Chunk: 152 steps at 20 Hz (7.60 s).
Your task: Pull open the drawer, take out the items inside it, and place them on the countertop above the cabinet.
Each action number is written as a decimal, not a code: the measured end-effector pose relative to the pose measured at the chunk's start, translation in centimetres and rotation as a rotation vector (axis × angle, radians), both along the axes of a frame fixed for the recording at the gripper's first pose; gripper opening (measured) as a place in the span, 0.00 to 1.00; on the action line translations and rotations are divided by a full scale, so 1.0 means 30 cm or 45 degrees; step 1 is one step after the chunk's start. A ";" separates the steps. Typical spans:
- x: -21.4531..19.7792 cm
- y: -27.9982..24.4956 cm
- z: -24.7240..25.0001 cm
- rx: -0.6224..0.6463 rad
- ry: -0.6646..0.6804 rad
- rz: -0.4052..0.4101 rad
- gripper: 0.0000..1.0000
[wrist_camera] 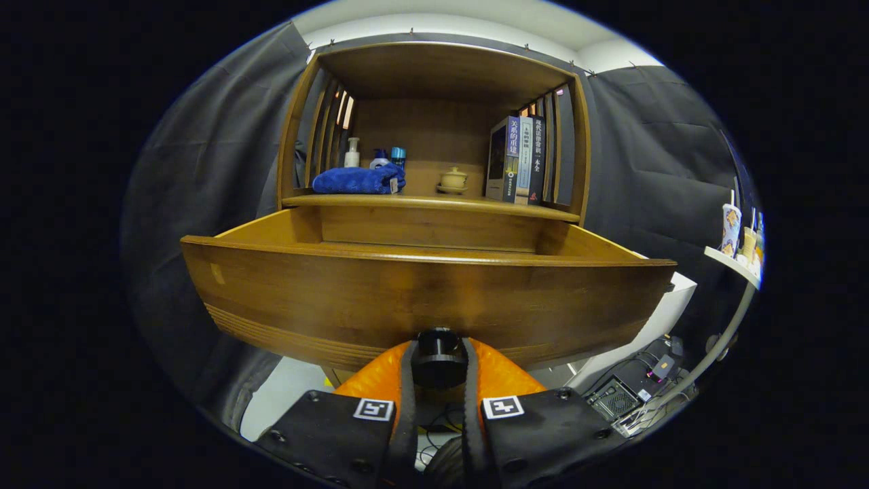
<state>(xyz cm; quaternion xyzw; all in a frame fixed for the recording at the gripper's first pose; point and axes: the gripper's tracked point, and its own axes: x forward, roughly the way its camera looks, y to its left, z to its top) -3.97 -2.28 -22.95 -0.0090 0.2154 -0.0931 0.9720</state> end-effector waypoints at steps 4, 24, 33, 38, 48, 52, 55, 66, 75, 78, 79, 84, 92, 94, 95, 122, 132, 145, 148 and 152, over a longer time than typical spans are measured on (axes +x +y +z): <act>-0.004 0.001 -0.005 0.006 0.002 0.010 0.35; 0.263 0.018 0.671 -0.063 -0.163 -0.063 0.98; 0.496 -0.050 0.174 0.057 0.732 -0.094 0.99; 0.528 -0.008 0.008 0.169 0.913 -0.034 0.99; 0.528 -0.005 -0.142 0.211 1.179 -0.041 0.98; 0.534 0.052 -0.171 0.289 1.145 0.029 0.80; 0.549 0.057 -0.128 0.234 1.069 0.035 0.57; 0.552 -0.016 0.350 0.052 0.567 -0.207 0.33; 1.036 -0.145 0.709 0.061 0.228 -0.180 0.33; 1.156 -0.187 0.584 0.086 0.368 -0.161 0.33; 1.182 -0.183 0.535 0.089 0.416 -0.141 0.33; 1.294 -0.167 0.427 0.174 0.418 -0.108 0.33; 1.345 -0.199 0.372 0.195 0.414 -0.058 0.35; 1.349 -0.202 0.365 0.181 0.417 -0.032 0.40; 1.360 -0.198 0.355 0.166 0.398 -0.017 0.41; 0.726 0.009 1.049 0.006 -0.385 -0.055 0.98; 0.291 0.078 0.840 0.010 -0.524 0.035 0.98; 0.112 0.071 0.334 0.120 -0.351 0.036 0.98; 0.127 0.061 0.279 0.098 -0.306 0.032 0.98; 0.130 0.070 0.286 0.102 -0.334 0.025 0.98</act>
